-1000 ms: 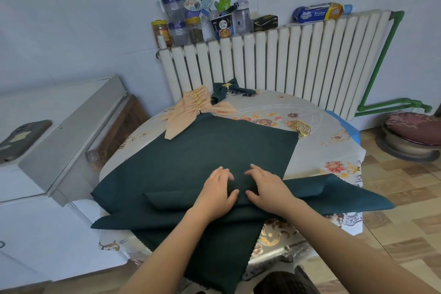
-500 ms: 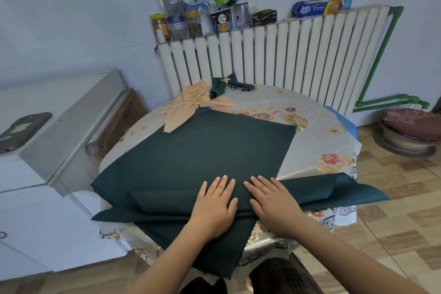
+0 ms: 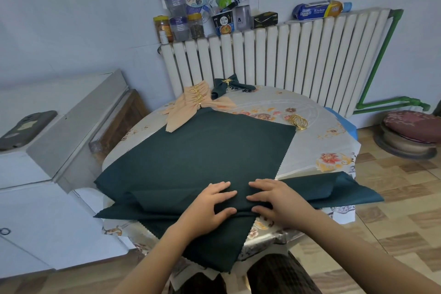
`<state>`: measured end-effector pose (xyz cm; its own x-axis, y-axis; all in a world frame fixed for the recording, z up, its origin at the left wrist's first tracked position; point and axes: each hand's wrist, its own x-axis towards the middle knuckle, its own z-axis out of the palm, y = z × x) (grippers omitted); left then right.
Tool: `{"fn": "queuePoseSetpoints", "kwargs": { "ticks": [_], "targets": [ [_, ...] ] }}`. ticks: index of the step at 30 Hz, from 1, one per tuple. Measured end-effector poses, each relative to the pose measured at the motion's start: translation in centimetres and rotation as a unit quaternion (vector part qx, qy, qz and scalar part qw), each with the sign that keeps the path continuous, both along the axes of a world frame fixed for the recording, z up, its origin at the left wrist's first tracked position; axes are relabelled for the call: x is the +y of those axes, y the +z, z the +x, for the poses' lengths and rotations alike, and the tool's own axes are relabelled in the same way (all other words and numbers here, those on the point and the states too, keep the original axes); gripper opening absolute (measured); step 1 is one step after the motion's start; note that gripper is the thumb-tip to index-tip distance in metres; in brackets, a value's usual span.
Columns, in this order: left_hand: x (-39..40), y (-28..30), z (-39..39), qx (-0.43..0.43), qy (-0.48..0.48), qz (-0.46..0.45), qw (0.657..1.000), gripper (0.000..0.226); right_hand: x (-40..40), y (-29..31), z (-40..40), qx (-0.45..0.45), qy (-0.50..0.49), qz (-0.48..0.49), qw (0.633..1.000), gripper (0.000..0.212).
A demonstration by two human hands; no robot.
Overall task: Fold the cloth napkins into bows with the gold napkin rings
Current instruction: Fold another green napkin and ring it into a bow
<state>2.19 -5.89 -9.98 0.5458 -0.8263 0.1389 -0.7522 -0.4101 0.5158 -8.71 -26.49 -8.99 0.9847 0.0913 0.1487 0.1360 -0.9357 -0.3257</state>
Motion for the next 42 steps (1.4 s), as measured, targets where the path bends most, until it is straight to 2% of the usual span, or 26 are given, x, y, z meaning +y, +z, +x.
{"fn": "queuePoseSetpoints", "kwargs": {
  "ticks": [3, 9, 15, 18, 21, 23, 25, 27, 28, 29, 31, 37, 42],
  "targets": [
    [-0.5, 0.2, 0.5, -0.007, -0.006, 0.029, 1.000, 0.046, 0.0, 0.7, 0.8, -0.039, -0.002, -0.041, 0.998, 0.024],
    [-2.0, 0.6, 2.5, -0.074, 0.000, 0.058, 0.996, 0.041, -0.8, 0.6, 2.4, -0.102, -0.040, -0.031, 0.994, 0.019],
    [-2.9, 0.1, 3.8, -0.087, 0.021, 0.036, 0.995, 0.039, -1.8, 0.6, 3.3, -0.018, -0.047, -0.041, 0.998, 0.038],
    [-2.9, 0.0, 3.9, -0.094, 0.012, 0.059, 0.994, 0.040, -1.9, 0.8, 3.3, 0.014, -0.033, -0.053, 0.998, 0.041],
    [-2.7, -0.2, 3.9, -0.040, 0.014, 0.078, 0.996, 0.040, -2.0, 0.8, 3.5, 0.034, -0.033, -0.029, 0.998, 0.040],
    [-2.7, -0.2, 4.0, 0.016, 0.033, 0.034, 0.999, 0.037, -1.9, 0.9, 3.8, 0.034, -0.054, 0.028, 0.998, 0.038],
    [-2.7, -0.2, 4.1, 0.032, 0.066, -0.007, 0.997, 0.035, -1.7, 0.8, 4.1, 0.017, -0.078, 0.052, 0.995, 0.032],
    [-2.7, 0.0, 4.1, 0.005, 0.090, 0.011, 0.996, 0.039, -1.3, 0.7, 4.4, 0.000, -0.102, 0.033, 0.994, 0.029],
    [-2.7, 0.2, 4.2, -0.011, 0.099, 0.033, 0.994, 0.041, -1.1, 0.6, 4.6, 0.001, -0.118, 0.022, 0.993, 0.034],
    [-2.8, 0.4, 4.2, -0.026, 0.107, 0.052, 0.993, 0.040, -1.0, 0.6, 4.7, 0.006, -0.131, 0.012, 0.991, 0.038],
    [-3.0, 0.8, 4.4, -0.050, 0.111, 0.058, 0.991, 0.031, -0.9, 0.7, 5.0, 0.006, -0.138, -0.011, 0.990, 0.033],
    [-2.2, 1.0, 3.6, -0.080, 0.070, -0.061, 0.992, 0.013, -1.1, 0.7, 4.3, -0.061, -0.104, 0.008, 0.993, 0.018],
    [-0.9, 1.2, 2.1, -0.132, 0.031, -0.062, 0.989, 0.025, -0.8, 1.1, 2.5, -0.065, -0.057, 0.031, 0.996, 0.016]
  ]
}}
